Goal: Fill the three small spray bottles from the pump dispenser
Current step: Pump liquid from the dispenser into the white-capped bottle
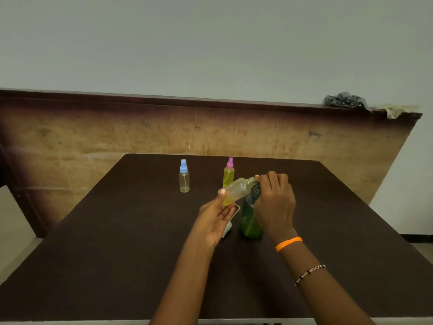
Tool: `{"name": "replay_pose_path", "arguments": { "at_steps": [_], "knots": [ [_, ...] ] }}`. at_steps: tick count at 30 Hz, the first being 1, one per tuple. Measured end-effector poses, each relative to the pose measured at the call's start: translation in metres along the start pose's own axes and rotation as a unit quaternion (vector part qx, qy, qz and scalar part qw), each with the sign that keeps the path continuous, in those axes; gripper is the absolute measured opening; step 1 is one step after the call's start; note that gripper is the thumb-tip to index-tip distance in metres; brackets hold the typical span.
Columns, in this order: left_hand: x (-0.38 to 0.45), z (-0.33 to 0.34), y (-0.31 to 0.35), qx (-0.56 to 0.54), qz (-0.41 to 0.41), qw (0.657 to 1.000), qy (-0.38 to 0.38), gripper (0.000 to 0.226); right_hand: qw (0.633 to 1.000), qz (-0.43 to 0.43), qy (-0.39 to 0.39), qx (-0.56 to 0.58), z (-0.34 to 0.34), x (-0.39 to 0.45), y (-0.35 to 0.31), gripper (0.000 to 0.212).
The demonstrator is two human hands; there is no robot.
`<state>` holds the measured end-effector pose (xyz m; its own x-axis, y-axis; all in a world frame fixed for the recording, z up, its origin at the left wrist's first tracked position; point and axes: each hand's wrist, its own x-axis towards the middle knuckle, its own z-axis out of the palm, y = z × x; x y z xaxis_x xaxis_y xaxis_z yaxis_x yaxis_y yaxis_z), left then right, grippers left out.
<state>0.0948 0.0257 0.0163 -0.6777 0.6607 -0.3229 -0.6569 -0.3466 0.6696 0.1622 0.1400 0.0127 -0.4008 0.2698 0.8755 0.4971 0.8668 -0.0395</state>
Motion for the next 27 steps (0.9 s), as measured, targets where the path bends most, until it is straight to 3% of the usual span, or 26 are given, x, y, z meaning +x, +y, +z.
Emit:
{"name": "replay_pose_path", "arguments": {
  "at_steps": [4,9,21,27],
  "knots": [
    [-0.002,0.003,0.001,-0.010,0.003,1.000,0.000,0.032,1.000,-0.001,-0.020,0.012,-0.009,0.012,0.001,0.016],
    [-0.002,0.003,-0.001,-0.018,0.005,1.000,-0.006,0.028,0.999,0.018,-0.016,0.041,-0.010,0.012,0.001,0.031],
    [-0.002,0.003,-0.001,-0.032,0.004,0.999,-0.009,0.015,0.997,0.046,-0.037,0.042,-0.011,0.014,-0.004,0.036],
    [0.000,-0.001,-0.003,-0.017,-0.002,1.000,-0.006,0.015,0.998,0.049,0.000,0.039,0.007,-0.010,0.001,0.036]
  ]
}}
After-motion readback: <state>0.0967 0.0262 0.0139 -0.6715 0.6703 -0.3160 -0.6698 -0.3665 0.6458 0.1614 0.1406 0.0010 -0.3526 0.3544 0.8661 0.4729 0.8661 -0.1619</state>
